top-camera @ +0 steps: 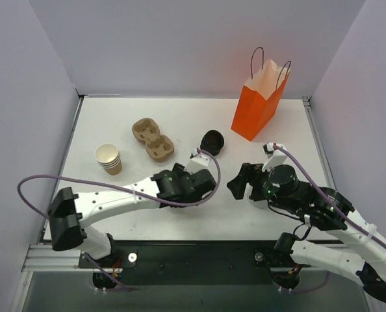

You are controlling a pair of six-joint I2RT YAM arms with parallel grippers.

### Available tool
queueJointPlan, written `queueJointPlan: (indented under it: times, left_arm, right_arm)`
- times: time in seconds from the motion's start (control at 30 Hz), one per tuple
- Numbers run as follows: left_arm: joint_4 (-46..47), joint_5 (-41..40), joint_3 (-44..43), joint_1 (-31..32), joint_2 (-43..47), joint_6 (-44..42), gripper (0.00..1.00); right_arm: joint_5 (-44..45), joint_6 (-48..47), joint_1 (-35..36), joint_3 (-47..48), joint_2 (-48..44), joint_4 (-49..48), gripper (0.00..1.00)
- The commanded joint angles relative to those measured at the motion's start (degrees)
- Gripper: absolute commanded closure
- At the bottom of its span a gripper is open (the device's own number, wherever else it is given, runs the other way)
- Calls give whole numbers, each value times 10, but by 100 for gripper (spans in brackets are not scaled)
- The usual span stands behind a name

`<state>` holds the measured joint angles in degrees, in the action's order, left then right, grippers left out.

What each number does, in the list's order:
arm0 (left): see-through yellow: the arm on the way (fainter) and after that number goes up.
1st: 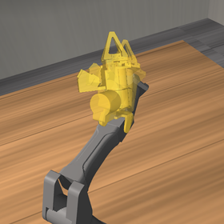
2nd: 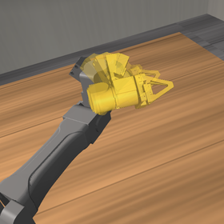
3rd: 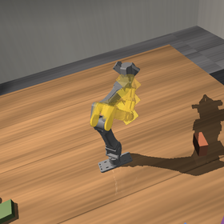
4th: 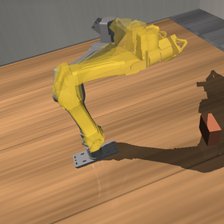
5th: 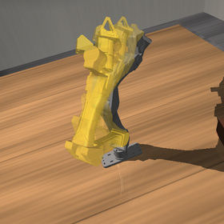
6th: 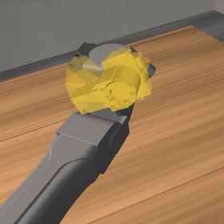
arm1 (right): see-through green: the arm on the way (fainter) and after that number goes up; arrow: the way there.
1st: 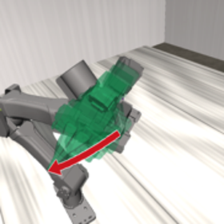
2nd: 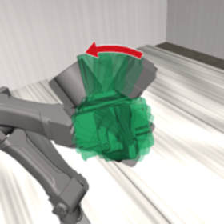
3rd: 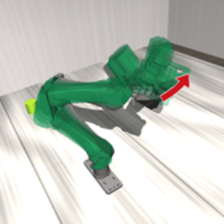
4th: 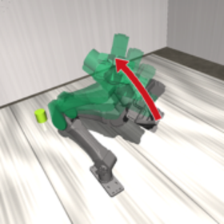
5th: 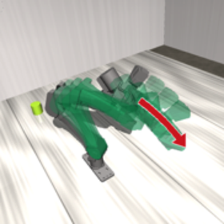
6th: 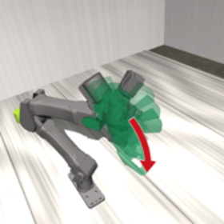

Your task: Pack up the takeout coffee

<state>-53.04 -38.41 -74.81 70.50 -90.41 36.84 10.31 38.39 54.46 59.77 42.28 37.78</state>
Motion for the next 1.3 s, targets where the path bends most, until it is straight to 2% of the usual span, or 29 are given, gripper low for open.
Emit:
queueJointPlan:
  times: [0.0, 0.1, 0.17, 0.27, 0.37, 0.6, 0.67, 0.93, 1.03, 1.27]
  left_arm:
    - [97, 109, 39, -53, 116, -16, 19]
    - [159, 189, 90, -105, 226, -39, 11]
    - [187, 210, 123, -135, 270, -67, 9]
    - [190, 257, 160, -184, 346, -104, 5]
    - [176, 303, 186, -227, 408, -150, 4]
    - [179, 330, 278, -232, 515, -180, 3]
    - [189, 332, 304, -231, 527, -181, 3]
    - [203, 360, 309, -244, 527, -193, 3]
    - [189, 347, 309, -244, 527, -191, 3]
    - [195, 352, 313, -242, 536, -192, 3]
  right_arm:
    - [88, -9, -1, 46, 44, -46, 18]
    - [103, -46, -3, 74, 90, -59, 18]
    - [113, -67, -10, 97, 131, -67, 18]
    - [116, -109, -34, 120, 188, -84, 18]
    - [83, -134, -81, 145, 252, -97, 20]
    - [-8, -171, -159, 203, 411, -132, 29]
    - [-20, -179, -174, 220, 466, -142, 31]
    - [-93, -162, -224, 346, 655, -147, 42]
    - [-92, -157, -232, 365, 691, -145, 47]
    - [-92, -158, -240, 381, 722, -147, 51]
